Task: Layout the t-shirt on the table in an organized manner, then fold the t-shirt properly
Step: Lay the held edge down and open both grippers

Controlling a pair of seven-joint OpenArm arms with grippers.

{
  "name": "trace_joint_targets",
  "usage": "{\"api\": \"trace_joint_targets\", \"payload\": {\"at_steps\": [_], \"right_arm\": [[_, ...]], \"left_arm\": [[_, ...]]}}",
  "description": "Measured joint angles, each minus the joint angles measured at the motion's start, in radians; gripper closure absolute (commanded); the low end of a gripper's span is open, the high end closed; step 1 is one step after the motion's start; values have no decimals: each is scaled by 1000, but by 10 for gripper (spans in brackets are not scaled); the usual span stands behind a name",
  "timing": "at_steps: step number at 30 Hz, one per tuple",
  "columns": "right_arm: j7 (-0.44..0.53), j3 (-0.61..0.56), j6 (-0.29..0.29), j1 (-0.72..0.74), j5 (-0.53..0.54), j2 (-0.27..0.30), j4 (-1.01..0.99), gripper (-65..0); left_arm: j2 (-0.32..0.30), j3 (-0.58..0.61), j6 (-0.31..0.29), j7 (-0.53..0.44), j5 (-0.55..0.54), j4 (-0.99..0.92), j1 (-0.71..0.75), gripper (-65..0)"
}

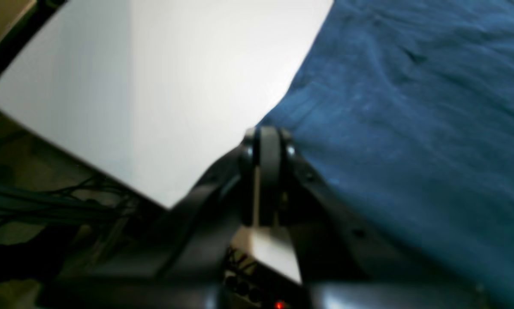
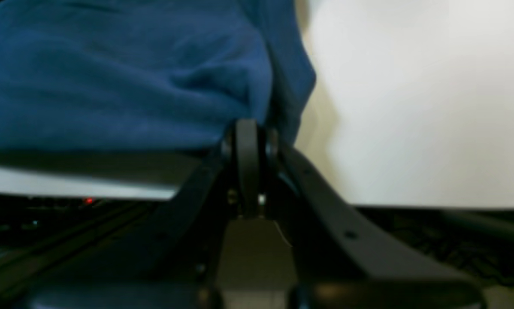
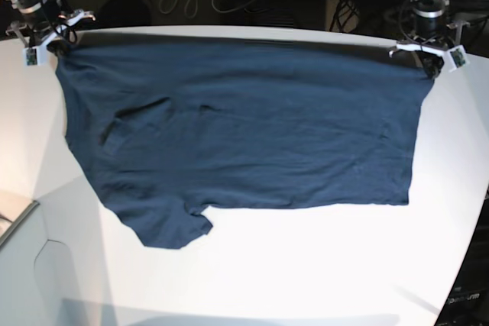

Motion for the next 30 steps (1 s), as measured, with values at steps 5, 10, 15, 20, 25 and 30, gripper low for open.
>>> {"api": "trace_joint_targets", "payload": {"at_steps": [5, 10, 15, 20, 25, 30], "right_arm": [[25, 0, 0, -19, 4, -7, -3, 0], [23, 0, 0, -27, 0, -8, -10, 0], [22, 1, 0, -24, 0, -10, -10, -6], [22, -2, 0, -31, 0, -10, -10, -157], [23, 1, 0, -36, 1, -9, -5, -294], [22, 72, 0, -53, 2, -4, 25, -332]], "left_arm": [[5, 0, -1, -32, 0, 0, 29, -1], [6, 1, 0, -66, 0, -5, 55, -1], [5, 2, 0, -69, 0, -5, 52, -25], [5, 2, 0, -69, 0, -5, 45, -125], [5, 2, 1, -69, 0, -5, 41, -199], [3, 0, 0, -71, 0, 17, 35, -285]]}}
